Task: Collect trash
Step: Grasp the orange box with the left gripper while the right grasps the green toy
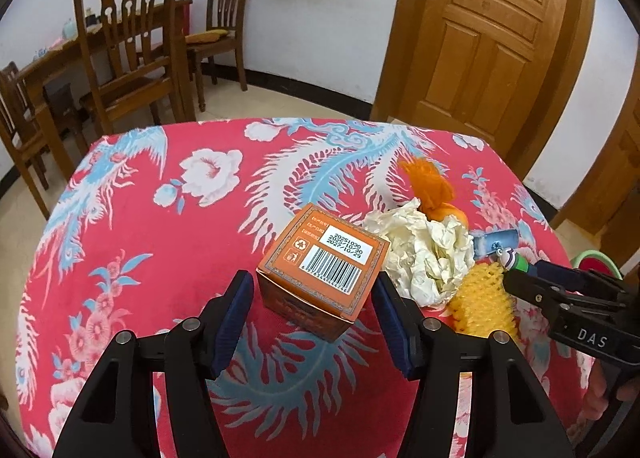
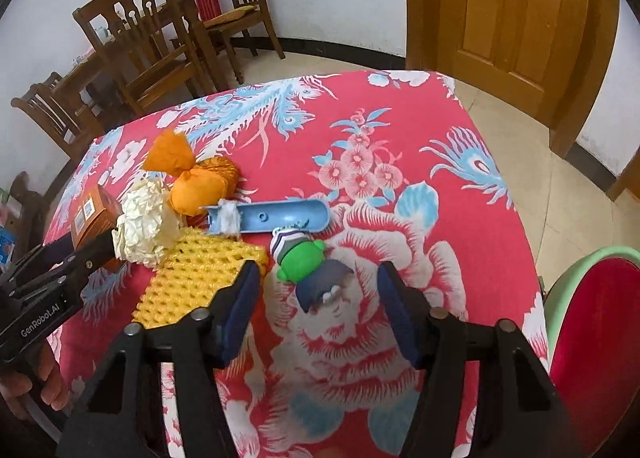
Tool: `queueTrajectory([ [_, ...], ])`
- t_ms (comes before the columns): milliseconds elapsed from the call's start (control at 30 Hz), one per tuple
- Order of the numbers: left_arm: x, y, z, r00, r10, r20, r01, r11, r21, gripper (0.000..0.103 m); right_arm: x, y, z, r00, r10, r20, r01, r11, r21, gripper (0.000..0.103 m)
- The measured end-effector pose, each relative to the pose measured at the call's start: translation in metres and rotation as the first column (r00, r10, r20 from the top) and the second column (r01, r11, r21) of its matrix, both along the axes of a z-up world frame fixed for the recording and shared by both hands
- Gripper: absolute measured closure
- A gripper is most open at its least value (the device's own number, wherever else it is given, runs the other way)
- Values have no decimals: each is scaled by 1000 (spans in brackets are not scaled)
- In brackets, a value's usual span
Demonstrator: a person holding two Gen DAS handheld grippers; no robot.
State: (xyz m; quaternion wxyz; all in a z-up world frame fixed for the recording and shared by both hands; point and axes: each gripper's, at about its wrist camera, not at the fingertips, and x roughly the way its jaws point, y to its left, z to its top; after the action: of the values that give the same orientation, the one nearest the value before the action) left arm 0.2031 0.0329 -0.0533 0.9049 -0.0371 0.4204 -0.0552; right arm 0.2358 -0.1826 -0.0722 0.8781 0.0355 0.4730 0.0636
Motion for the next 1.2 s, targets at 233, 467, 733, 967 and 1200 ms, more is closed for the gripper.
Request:
queueTrajectory([
  [233,-1,5,-2,1000,17,-4,-18,1000,-23,46,-2,-2,0,1000,-7,9,7,1000,22,61],
  [467,-10,11,6,999,39,-8,-40,998,-45,46,-14,-8,1,1000,-13,-8,14,997,78,62],
  [733,-28,0,21,1000,16,17,-15,998,-56,47,-36,-14,8,1000,-23,5,23,992,121,62],
  [967,-42,-10,31,999,-10,36,12,998,-66,48,-59,-22,22,999,-42,34,36,987,155,62],
  [1200,-55,-16,40,998,-21,58,26,996,-85,49,-83,-34,33,996,-67,55,55,979,198,62],
])
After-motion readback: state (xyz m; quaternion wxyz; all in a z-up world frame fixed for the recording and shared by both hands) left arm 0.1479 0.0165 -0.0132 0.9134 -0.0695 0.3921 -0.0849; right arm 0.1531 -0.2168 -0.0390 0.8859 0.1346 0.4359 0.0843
